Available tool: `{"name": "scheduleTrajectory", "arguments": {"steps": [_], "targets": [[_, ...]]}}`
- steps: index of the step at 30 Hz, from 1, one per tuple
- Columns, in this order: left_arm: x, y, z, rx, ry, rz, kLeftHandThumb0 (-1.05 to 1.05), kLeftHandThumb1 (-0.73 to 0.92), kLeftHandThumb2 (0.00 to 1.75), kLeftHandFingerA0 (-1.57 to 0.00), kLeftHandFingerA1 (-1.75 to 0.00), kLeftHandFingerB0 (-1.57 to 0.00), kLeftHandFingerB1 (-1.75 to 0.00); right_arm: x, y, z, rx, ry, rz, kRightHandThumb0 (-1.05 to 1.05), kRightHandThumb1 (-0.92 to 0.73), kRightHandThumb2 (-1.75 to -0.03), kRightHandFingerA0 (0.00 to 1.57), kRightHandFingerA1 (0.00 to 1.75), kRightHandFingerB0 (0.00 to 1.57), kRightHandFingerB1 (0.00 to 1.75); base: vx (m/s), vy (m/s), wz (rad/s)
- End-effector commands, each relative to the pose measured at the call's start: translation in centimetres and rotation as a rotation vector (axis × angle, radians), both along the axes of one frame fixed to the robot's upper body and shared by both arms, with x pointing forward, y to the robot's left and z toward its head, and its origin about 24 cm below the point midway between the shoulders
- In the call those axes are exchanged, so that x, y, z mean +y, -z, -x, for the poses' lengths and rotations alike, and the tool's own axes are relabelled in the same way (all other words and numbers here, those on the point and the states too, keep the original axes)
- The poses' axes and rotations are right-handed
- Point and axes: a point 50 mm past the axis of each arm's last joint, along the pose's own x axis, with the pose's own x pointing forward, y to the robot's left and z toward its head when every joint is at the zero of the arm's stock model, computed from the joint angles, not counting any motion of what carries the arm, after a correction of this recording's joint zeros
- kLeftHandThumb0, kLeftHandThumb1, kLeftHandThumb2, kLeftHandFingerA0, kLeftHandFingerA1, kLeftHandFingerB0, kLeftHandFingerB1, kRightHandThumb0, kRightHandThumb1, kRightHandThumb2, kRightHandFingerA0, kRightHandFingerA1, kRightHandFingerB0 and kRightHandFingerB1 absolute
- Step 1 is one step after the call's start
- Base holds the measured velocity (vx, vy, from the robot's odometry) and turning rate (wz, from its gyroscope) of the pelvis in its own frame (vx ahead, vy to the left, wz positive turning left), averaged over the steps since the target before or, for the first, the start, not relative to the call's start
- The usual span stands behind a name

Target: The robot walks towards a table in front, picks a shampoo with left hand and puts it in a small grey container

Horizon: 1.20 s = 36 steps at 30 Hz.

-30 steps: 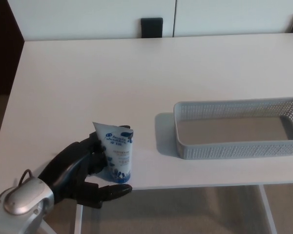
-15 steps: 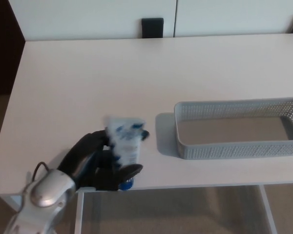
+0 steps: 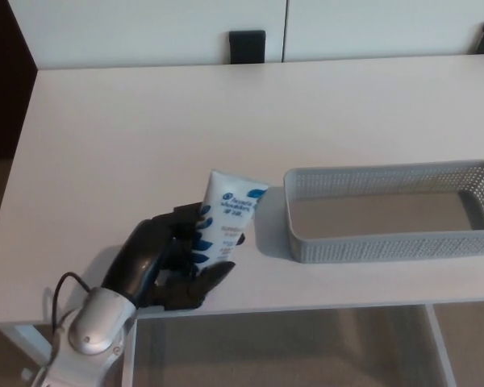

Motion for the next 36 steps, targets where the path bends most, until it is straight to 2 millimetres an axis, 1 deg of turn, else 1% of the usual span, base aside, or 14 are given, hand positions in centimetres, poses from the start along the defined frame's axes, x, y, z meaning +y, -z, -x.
{"name": "scheduleTrajectory", "arguments": {"steps": [1,5,11,13,16,18,21,24,25,28,29,32,34,36], "targets": [[1.3,-0.2,0.2,0.006,-0.002,-0.047,-0.08,0.77,0.8,-0.88,-1.4,-0.66,-1.0,-0.5,0.0,0.5,0.029,-0.02,0.025,-0.3,-0.69,-0.61,0.67,0.43,0.56,0.39,0.0,0.0,0.0],[0.8,-1.9,-0.3,-0.05,0.029,-0.064,-0.09,0.75,0.82,-0.93,-1.37,-0.68,-1.0,-0.7,-0.1,0.5,0.023,-0.016,0.018,-0.28,-0.7,-0.61,0.66,0.44,0.57,0.4,0.0,0.0,0.0],[-3.8,-11.5,-2.8,-0.383,0.19,-0.246,-0.06,0.8,0.65,-0.98,-1.26,-0.79,-0.85,-1.0,-0.3,0.4,0.034,-0.033,0.034,-0.3,-0.69,-0.61,0.66,0.43,0.55,0.39,0.0,0.0,0.01],[-4.8,-12.5,-2.9,-0.421,0.209,-0.3,-0.06,0.8,0.66,-0.95,-1.29,-0.79,-0.93,-1.1,-0.2,0.7,0.039,-0.032,0.032,-0.31,-0.69,-0.61,0.65,0.43,0.55,0.39,0.0,0.0,0.0],[-7.4,-14.3,-3.8,-0.568,0.279,-0.478,-0.22,0.83,0.62,-0.66,-1.67,-0.65,-1.26,-1.0,-0.2,0.9,0.039,-0.031,0.032,-0.3,-0.69,-0.61,0.68,0.44,0.57,0.4,0.0,0.0,0.0],[-9.3,-15.2,-4.3,-0.65,0.318,-0.562,-0.25,0.83,0.62,-0.67,-1.72,-0.66,-1.32,-1.0,-0.2,1.0,0.031,-0.03,0.032,-0.3,-0.7,-0.61,0.68,0.44,0.58,0.4,0.0,0.0,0.0],[-11.1,-15.9,-4.9,-0.682,0.359,-0.631,-0.21,0.79,0.64,-0.79,-1.69,-0.61,-1.51,-1.0,-0.1,1.1,0.027,-0.027,0.023,-0.3,-0.69,-0.61,0.68,0.44,0.58,0.41,0.0,0.0,0.0],[-13.5,-15.6,-5.5,-0.689,0.419,-0.668,-0.2,0.77,0.66,-0.79,-1.64,-0.66,-1.43,-0.9,-0.1,1.3,0.026,-0.018,0.011,-0.3,-0.68,-0.61,0.66,0.44,0.56,0.41,0.0,0.0,0.0],[-14.4,-15.3,-5.6,-0.677,0.447,-0.681,-0.22,0.78,0.63,-0.8,-1.62,-0.76,-1.07,-0.7,0.0,1.4,0.027,-0.022,0.01,-0.28,-0.7,-0.61,0.68,0.45,0.57,0.41,0.0,0.0,0.0],[-15.7,-14.8,-5.5,-0.677,0.469,-0.691,-0.23,0.76,0.63,-0.78,-1.68,-0.66,-1.26,-0.6,0.1,1.3,0.03,-0.026,0.014,-0.28,-0.71,-0.61,0.68,0.45,0.58,0.41,0.0,0.0,0.0],[-16.5,-14.2,-5.5,-0.66,0.477,-0.69,-0.22,0.67,0.65,-0.92,-1.64,-0.75,-1.27,-0.5,0.1,1.2,0.026,-0.023,0.008,-0.28,-0.71,-0.61,0.68,0.46,0.58,0.41,0.0,0.0,0.0],[-17.7,-13.4,-5.7,-0.608,0.49,-0.702,-0.21,0.75,0.66,-0.81,-1.6,-0.83,-0.98,-0.4,0.1,1.0,0.023,-0.018,0.006,-0.28,-0.7,-0.61,0.68,0.46,0.58,0.41,0.0,0.0,0.0],[-18.7,-12.9,-6.0,-0.561,0.488,-0.692,-0.17,0.78,0.64,-0.77,-1.67,-0.68,-1.37,-0.3,0.0,0.8,0.016,-0.027,0.004,-0.29,-0.69,-0.61,0.67,0.45,0.57,0.4,0.0,0.0,0.0],[-19.1,-12.9,-6.2,-0.544,0.485,-0.699,-0.2,0.77,0.64,-0.75,-1.69,-0.69,-1.31,-0.2,0.0,0.6,0.014,-0.032,0.005,-0.29,-0.7,-0.61,0.66,0.44,0.57,0.4,0.0,0.0,0.0]]}}
